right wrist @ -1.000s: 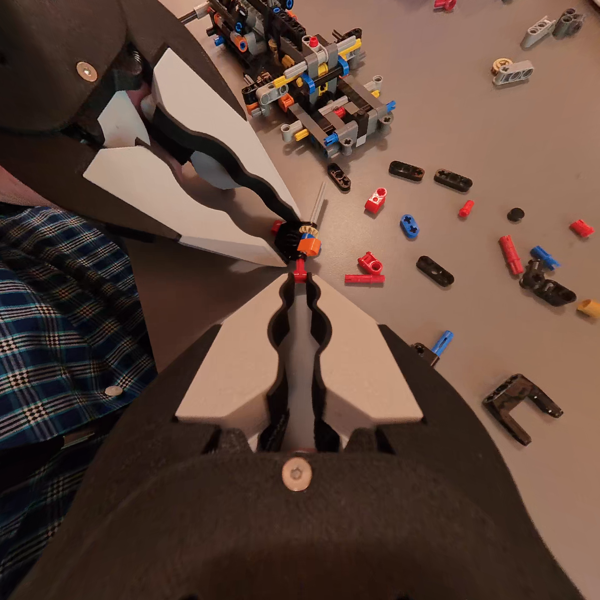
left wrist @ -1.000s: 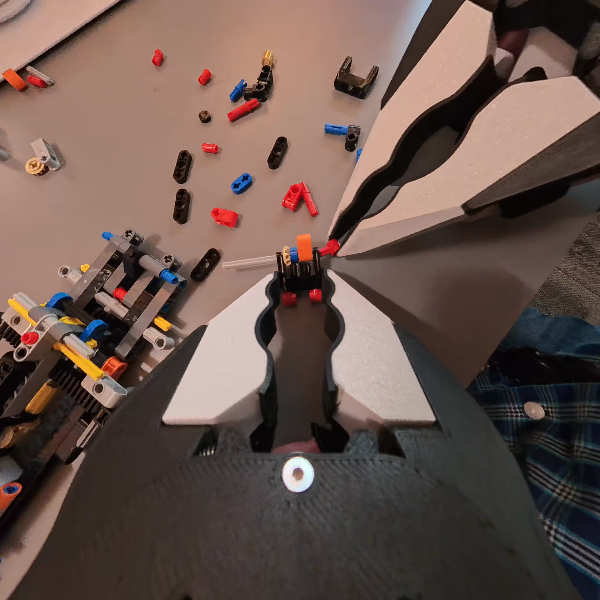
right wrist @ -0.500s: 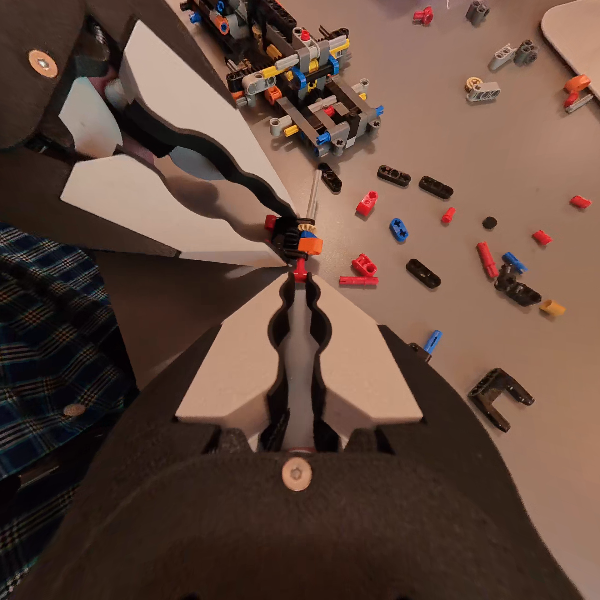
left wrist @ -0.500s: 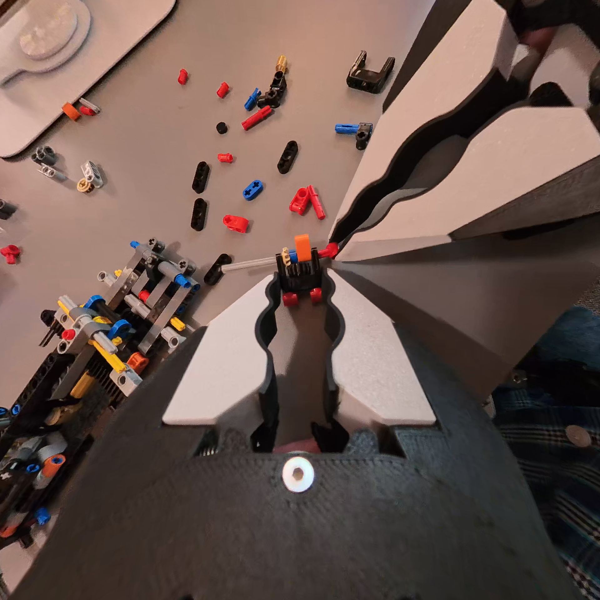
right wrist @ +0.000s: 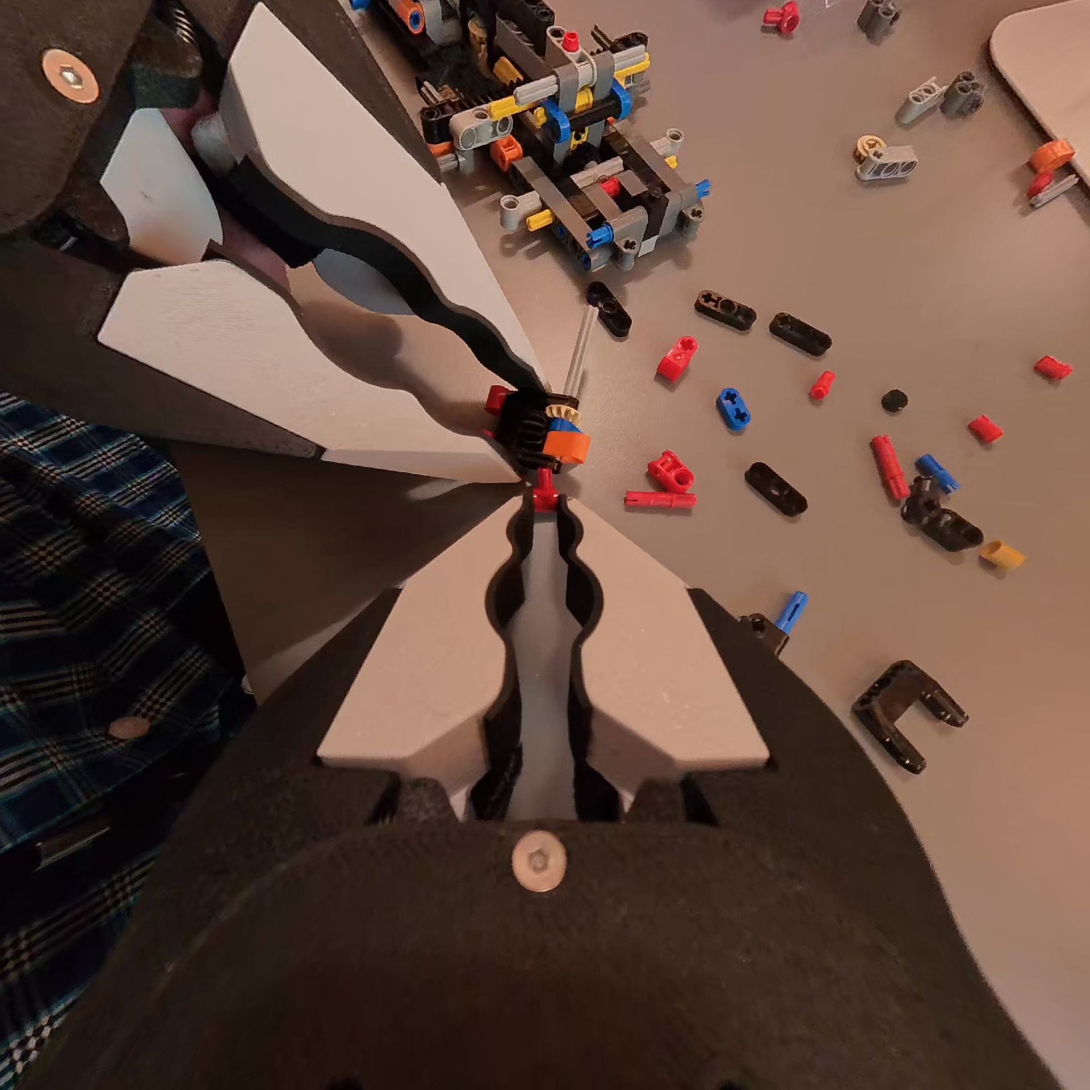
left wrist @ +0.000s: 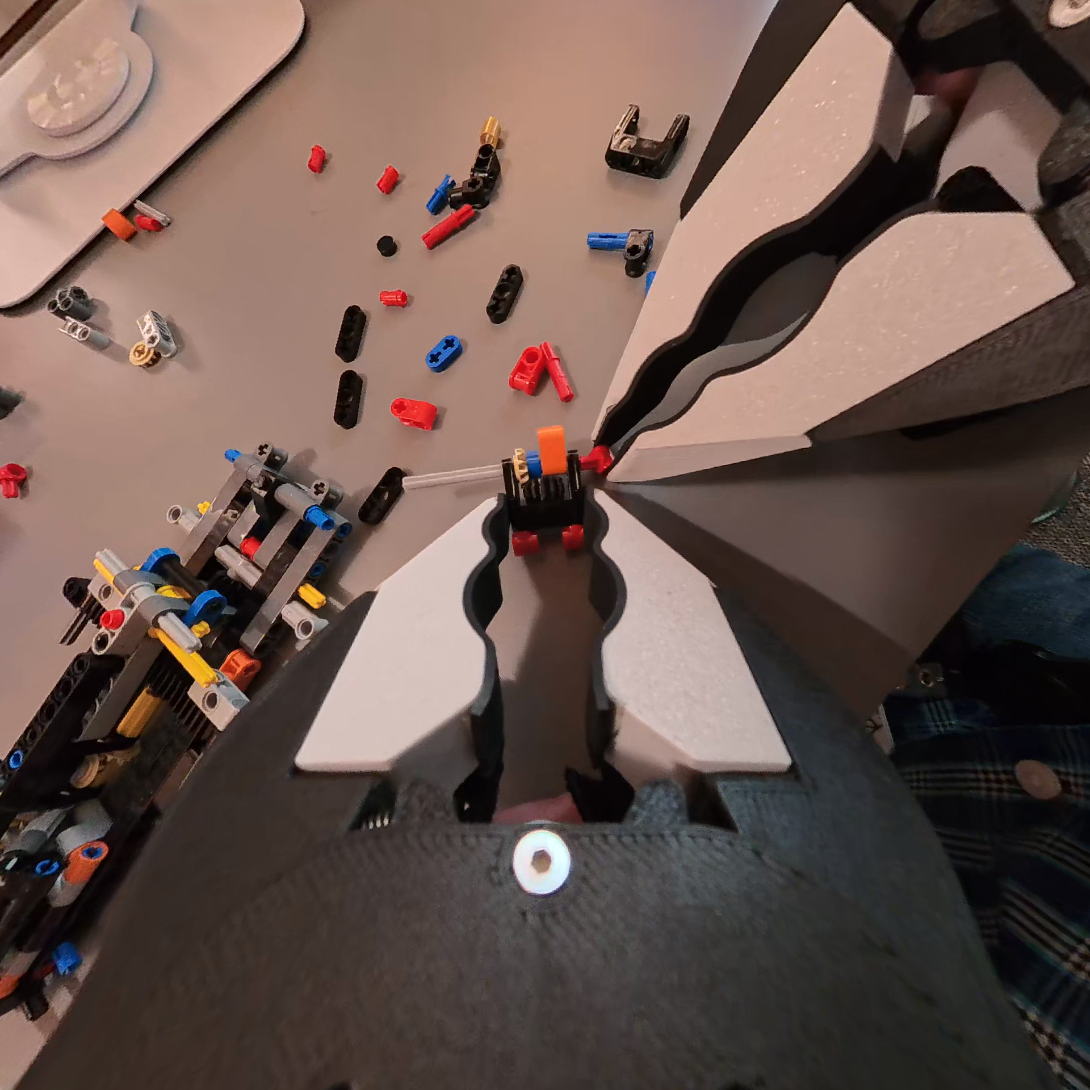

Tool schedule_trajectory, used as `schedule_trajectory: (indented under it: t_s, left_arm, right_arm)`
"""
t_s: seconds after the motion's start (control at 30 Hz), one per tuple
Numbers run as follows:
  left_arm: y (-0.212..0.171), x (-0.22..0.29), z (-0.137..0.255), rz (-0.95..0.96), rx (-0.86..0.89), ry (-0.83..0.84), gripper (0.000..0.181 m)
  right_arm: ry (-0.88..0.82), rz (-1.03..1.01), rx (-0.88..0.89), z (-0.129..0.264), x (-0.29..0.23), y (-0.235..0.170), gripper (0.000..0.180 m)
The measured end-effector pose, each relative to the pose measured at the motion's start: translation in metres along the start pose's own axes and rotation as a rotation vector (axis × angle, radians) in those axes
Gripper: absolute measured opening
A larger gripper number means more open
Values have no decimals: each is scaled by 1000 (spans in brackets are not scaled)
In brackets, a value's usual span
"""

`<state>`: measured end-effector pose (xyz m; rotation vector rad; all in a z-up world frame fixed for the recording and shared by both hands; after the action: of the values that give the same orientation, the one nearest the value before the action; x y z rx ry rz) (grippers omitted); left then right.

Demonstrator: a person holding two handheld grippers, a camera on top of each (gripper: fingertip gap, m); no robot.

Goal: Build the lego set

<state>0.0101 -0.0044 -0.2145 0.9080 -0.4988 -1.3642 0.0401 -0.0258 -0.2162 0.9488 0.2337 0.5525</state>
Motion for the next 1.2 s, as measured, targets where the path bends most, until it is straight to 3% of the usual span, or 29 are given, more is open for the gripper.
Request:
schedule_trajectory:
  t_s: [0.7, 1.2]
  left_arm:
    - [1, 2, -1, -30, 19, -1, 23]
    - [5, 1, 0, -327, -7, 149, 23]
  right_arm:
    - [28, -18, 3, 0, 0, 0, 5]
    - [66, -105, 2, 0, 2, 1, 5]
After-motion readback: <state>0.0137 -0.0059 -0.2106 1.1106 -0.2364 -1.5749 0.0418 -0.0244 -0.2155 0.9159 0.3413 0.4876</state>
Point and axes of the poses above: each gripper's, where its closed fingertips meet, z back along the fingers, y out of its top, x = y × z across the jaws, the point moved 2 cm from there along z, back along the fingers, and after that the axes turned 8 degrees about x, right-handed, at the moved point
